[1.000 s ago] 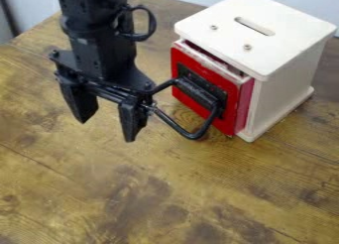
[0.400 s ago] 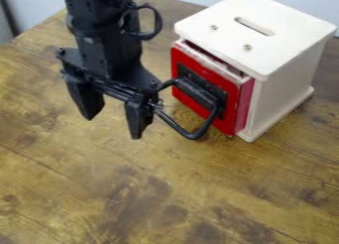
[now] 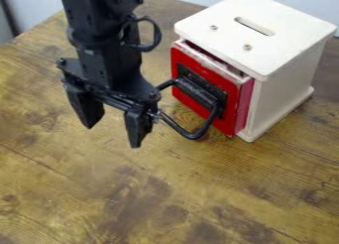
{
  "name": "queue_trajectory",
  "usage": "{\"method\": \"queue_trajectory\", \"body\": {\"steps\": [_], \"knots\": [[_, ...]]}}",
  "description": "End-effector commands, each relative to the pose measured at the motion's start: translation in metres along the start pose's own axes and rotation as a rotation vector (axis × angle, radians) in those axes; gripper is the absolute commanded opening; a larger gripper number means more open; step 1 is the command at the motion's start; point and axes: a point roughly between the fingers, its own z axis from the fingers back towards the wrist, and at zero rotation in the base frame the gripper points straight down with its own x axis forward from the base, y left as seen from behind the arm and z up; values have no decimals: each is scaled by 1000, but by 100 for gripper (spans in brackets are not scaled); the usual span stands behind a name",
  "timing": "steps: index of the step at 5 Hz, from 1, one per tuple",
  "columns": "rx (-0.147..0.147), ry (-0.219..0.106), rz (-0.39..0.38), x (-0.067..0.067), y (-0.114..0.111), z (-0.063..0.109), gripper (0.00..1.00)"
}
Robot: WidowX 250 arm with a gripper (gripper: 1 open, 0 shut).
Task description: Close the drawer
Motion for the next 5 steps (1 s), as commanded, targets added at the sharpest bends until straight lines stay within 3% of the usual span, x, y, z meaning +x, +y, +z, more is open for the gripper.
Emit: {"method": "queue_trajectory", "body": {"steps": [1,5], "knots": [[-2,-28,-3,1,1,1,100],[-2,-30,-17,3,16,-21,100]]}}
